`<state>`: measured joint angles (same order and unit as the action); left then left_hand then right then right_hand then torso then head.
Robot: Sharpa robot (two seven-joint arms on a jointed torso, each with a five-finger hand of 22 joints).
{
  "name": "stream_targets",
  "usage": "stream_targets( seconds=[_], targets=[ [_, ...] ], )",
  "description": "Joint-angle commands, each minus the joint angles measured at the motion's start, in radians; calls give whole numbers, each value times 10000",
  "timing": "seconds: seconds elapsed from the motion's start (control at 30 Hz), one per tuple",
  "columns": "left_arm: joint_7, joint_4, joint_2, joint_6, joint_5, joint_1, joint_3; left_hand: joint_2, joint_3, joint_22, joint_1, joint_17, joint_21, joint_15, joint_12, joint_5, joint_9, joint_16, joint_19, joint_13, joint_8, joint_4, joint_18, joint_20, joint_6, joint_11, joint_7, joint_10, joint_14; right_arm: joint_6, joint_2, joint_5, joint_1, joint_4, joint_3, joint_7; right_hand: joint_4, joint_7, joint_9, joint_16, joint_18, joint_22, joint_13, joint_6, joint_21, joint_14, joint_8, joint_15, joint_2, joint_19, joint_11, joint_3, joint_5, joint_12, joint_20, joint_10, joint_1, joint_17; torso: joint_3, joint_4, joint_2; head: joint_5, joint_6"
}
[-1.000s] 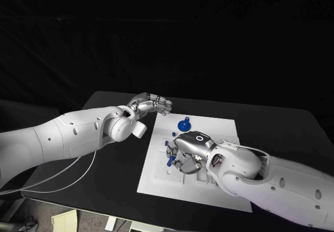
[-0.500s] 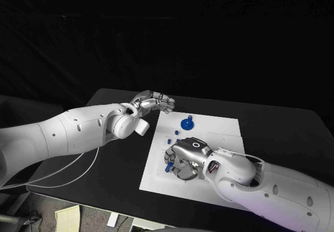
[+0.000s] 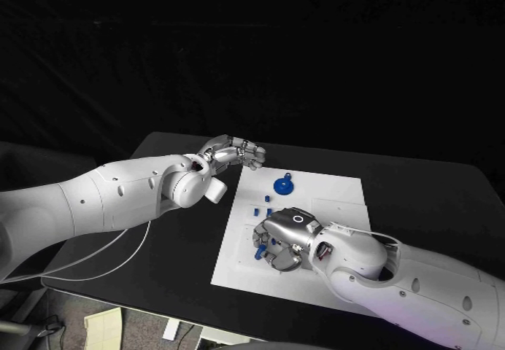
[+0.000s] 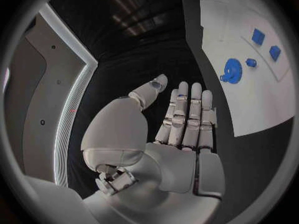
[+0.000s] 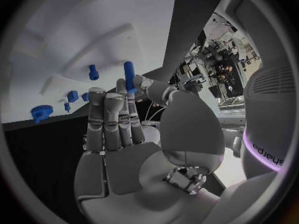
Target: Assemble the parts on the task board
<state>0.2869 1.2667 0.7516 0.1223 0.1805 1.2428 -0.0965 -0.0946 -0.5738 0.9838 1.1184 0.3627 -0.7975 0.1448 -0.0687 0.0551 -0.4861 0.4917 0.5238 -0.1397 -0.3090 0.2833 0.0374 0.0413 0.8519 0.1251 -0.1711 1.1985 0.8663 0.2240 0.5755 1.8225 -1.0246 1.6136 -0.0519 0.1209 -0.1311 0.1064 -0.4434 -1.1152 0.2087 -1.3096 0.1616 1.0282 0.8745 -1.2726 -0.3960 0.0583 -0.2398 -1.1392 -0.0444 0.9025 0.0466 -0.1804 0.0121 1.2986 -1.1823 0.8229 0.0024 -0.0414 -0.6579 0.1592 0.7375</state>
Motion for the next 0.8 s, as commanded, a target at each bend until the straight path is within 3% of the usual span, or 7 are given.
stream_targets(
  seconds=[0.03,0.2,0.53,0.8],
  targets=[
    [96,28,-17,-154,-68,3,9,99,68,12,-38,18,60,-10,-20,58,9,-59,18,15,-32,13,159,20,-57,18,-3,-78,87,-238,-47,389,8,-84,-25,117,-68,-22,-21,-43,531,-164,11,79,44,-5,-26,84,120,-24,-8,9,23,-45,43,48,-27,15,-6,2,-4,10,14],
    [97,33,3,-147,-68,3,9,99,68,14,-36,22,62,-10,-20,58,9,-64,18,18,-32,14,160,20,-59,19,-3,-79,88,-191,-136,498,12,-216,-84,360,-83,-24,-25,-45,531,-166,14,82,46,-6,-28,85,124,-22,-6,6,23,-48,44,52,-24,18,0,-12,-4,19,27],
    [98,37,9,-145,-68,3,9,99,69,16,-36,29,65,-9,-21,59,10,-72,19,22,-33,16,160,20,-60,19,-3,-79,89,-65,-113,634,24,-160,-88,454,-110,-30,-35,-50,531,-168,23,98,53,-13,-37,90,127,-23,-1,9,23,-57,45,67,-19,25,-5,-6,-1,22,19],
    [96,44,14,-147,-68,3,9,102,68,17,-32,34,68,-9,-21,59,11,-78,19,25,-34,17,160,20,-60,19,-3,-79,91,-293,-192,614,24,-119,-90,318,-125,-33,-40,-52,531,-169,27,105,58,-16,-41,93,123,-24,2,10,23,-61,46,74,-15,27,-4,0,-2,69,35]
  ],
)
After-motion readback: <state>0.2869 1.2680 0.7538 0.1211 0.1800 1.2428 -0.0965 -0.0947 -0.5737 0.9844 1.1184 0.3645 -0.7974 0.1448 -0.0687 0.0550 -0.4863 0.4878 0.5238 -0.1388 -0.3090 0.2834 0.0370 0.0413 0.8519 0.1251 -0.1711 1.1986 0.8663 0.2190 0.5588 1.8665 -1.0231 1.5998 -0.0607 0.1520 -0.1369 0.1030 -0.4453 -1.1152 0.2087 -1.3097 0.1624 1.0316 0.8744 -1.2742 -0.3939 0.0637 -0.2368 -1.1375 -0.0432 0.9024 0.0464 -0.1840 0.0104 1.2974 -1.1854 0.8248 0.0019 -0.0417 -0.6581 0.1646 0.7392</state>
